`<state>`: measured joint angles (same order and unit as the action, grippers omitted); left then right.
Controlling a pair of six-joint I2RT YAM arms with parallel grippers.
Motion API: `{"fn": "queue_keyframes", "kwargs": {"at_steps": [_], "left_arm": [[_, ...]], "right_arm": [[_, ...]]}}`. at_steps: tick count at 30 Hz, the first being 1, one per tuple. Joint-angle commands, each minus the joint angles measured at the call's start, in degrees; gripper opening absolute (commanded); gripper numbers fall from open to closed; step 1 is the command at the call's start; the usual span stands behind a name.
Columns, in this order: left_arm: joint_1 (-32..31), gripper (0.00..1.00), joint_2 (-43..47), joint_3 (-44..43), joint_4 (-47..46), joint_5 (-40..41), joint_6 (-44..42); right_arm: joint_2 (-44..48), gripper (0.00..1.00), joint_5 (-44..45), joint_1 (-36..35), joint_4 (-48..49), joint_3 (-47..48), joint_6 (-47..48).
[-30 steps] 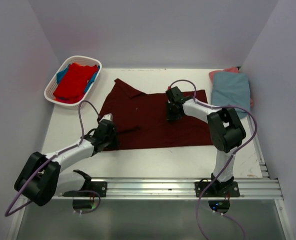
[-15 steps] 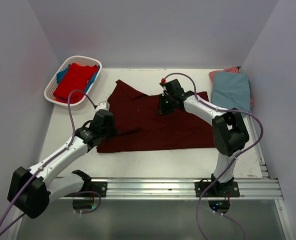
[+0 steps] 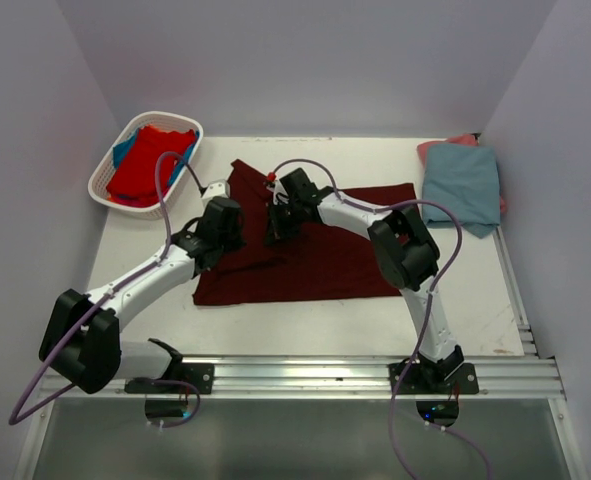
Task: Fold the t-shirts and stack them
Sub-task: Fold the flattened tshirt in 1/3 of the way
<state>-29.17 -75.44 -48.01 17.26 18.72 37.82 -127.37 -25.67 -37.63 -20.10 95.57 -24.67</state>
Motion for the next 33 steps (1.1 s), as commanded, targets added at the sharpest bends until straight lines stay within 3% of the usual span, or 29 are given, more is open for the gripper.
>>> {"fn": "queue_keyframes", "kwargs": {"at_steps": [1, 9, 16, 33], "left_arm": [[1.3, 0.00, 0.2, -1.8, -3.5, 2.4, -1.3], [2.4, 0.00, 0.6, -1.3, -4.0, 2.0, -1.2], [3.1, 0.00, 0.6, -0.2, -4.6, 1.9, -1.2], [4.5, 0.00, 2.3, 0.9, -4.2, 2.0, -1.5]], "right_arm": [[-0.6, 0.00, -2.9, 0.4, 0.6, 3.3, -1.3], [-2.4, 0.00, -6.8, -0.3, 2.7, 3.0, -2.6], [-0.4, 0.00, -15.4, -1.0, 7.1, -2.9, -2.9], [4.4, 0.00, -25.5, -4.4, 11.1, -15.8, 2.6]]}}
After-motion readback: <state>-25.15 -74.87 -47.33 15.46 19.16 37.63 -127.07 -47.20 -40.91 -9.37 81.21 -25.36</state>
